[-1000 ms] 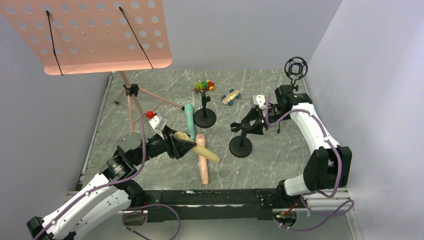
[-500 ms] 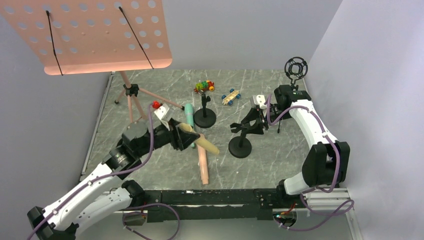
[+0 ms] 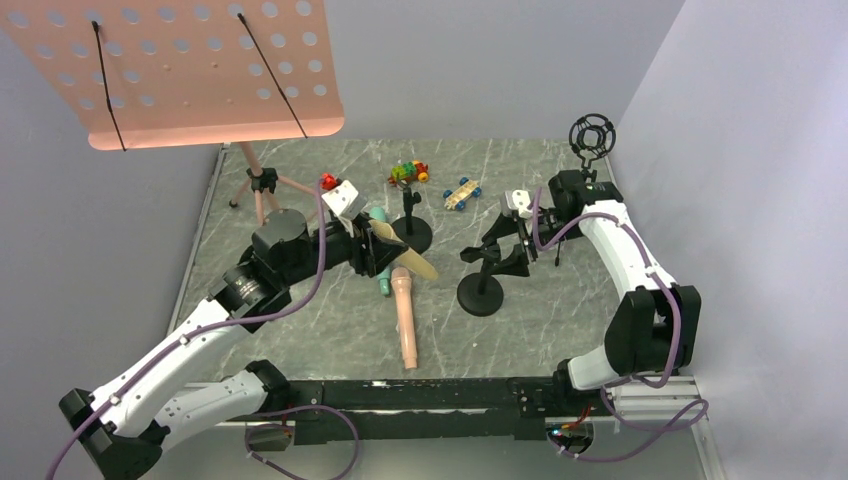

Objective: Attach the microphones to the stand

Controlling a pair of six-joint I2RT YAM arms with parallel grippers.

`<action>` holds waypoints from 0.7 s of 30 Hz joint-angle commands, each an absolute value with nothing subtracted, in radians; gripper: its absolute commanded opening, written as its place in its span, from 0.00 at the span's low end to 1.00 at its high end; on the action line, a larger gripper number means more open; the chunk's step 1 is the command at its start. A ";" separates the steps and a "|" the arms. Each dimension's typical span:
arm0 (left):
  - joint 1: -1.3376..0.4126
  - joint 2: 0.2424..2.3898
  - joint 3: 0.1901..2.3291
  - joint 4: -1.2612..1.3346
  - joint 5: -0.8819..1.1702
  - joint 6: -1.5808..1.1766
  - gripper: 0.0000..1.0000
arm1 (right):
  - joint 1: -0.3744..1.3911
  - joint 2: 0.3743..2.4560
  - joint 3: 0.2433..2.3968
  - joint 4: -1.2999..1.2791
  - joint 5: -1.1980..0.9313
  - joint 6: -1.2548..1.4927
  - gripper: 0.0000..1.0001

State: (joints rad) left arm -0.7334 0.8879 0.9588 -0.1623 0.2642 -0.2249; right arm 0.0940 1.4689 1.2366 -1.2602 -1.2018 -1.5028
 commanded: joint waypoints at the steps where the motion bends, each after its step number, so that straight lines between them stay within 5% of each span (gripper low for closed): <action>1: -0.731 0.870 0.969 -0.150 0.271 -0.205 0.00 | 0.079 1.453 1.262 -1.289 -1.210 -1.552 0.77; 15: -0.731 0.863 0.963 -0.156 0.278 -0.202 0.00 | 0.052 1.491 1.297 -1.400 -1.248 -1.647 0.64; 21: -0.731 0.865 0.960 -0.145 0.281 -0.210 0.00 | 0.058 1.500 1.293 -1.405 -1.285 -1.657 0.68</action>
State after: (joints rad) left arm -0.7334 0.8768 0.9569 -0.1886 0.2649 -0.2214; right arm 0.0559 1.4971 1.2617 -1.3617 -1.2175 -1.5982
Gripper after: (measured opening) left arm 0.561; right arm 0.671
